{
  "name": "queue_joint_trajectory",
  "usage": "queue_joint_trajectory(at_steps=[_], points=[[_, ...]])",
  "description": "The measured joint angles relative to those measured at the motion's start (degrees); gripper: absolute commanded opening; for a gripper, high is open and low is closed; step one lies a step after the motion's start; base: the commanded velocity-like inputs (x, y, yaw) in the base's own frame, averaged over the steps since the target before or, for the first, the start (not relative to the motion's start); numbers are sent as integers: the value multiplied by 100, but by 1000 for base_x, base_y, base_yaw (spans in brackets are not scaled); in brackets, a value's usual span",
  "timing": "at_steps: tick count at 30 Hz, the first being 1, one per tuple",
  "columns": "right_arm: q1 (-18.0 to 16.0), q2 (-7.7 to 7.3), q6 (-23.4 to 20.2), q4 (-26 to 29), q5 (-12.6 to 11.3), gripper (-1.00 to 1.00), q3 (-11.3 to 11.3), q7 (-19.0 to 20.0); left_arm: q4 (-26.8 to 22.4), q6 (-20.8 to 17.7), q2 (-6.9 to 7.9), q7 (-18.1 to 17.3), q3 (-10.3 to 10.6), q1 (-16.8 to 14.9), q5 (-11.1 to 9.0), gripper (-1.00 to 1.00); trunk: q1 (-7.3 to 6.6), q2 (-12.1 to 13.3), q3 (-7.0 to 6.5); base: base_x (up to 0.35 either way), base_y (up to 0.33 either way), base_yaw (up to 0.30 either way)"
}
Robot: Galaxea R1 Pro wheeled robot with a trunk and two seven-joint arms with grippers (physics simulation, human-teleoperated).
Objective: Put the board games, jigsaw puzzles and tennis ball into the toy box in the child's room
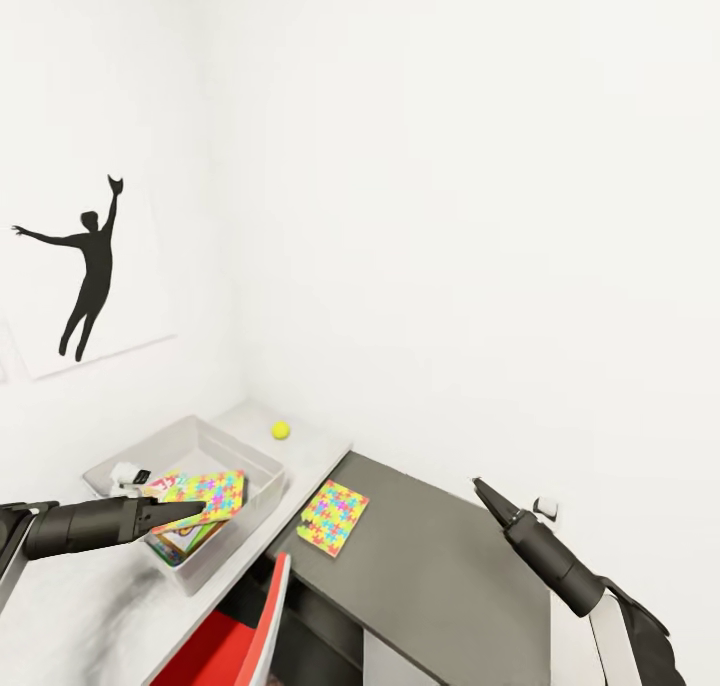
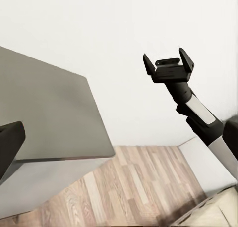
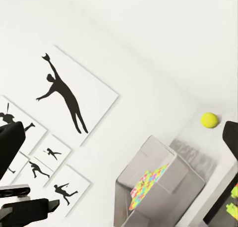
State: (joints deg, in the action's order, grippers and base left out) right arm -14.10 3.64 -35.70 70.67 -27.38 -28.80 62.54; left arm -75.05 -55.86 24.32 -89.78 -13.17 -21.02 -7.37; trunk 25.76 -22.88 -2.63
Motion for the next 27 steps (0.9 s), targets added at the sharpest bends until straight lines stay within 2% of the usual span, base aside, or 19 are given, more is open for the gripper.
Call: queue_joint_trajectory(at_steps=[27], points=[[0,4,7,-16,9,100,0,-4,0,-4,0,0,0,0,5,100,0,0,0,0,-8,-278]])
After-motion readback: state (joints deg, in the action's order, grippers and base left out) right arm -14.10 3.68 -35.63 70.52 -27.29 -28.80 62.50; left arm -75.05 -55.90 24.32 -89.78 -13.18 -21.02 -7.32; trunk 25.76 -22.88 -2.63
